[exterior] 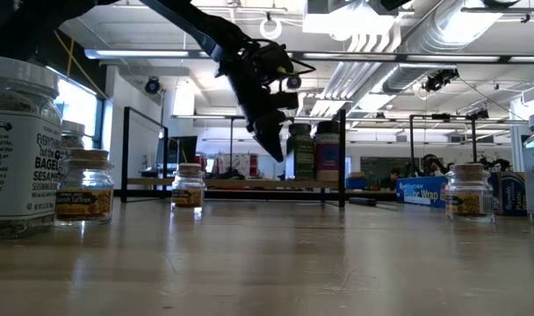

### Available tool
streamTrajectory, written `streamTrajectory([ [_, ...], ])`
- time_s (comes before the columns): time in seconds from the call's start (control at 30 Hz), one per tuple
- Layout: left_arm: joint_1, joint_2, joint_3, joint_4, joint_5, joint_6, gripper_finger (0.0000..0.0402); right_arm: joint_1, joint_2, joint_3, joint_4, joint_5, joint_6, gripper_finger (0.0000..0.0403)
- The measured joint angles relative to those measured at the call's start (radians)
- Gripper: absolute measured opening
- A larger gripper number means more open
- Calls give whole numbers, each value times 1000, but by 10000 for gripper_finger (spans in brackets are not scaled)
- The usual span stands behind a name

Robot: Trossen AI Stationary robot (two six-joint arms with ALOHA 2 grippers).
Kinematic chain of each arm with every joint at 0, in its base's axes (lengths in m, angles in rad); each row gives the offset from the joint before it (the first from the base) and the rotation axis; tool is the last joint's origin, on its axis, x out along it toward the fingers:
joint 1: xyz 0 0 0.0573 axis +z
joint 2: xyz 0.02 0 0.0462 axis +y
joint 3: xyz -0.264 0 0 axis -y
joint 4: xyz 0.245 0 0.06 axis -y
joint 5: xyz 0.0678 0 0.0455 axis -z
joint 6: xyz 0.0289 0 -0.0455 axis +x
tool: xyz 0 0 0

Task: Shelf spices
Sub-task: Put the green seasoning bottle on the shelf aligned with the other green seasoning bottles

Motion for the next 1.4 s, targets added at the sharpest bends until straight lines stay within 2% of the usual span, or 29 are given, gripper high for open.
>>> streamTrajectory([
  [0.13,0,-36,0,-67,-29,-4,3,0,0,0,0,1,0,117],
  [0.3,-20,-61,0,-124,53,-13,3,-1,0,0,1,11,-4,117],
  [0.77,-31,-51,0,2,61,-12,3,-2,0,0,10,19,-8,117],
  [1.1,-20,-50,0,27,17,-11,3,-2,0,0,13,19,-8,117],
  [1.3,-17,-70,0,-46,-24,-2,3,-2,0,0,14,19,-8,117],
  [1.4,-16,-83,1,-73,36,-2,3,-2,0,0,15,19,-8,117],
])
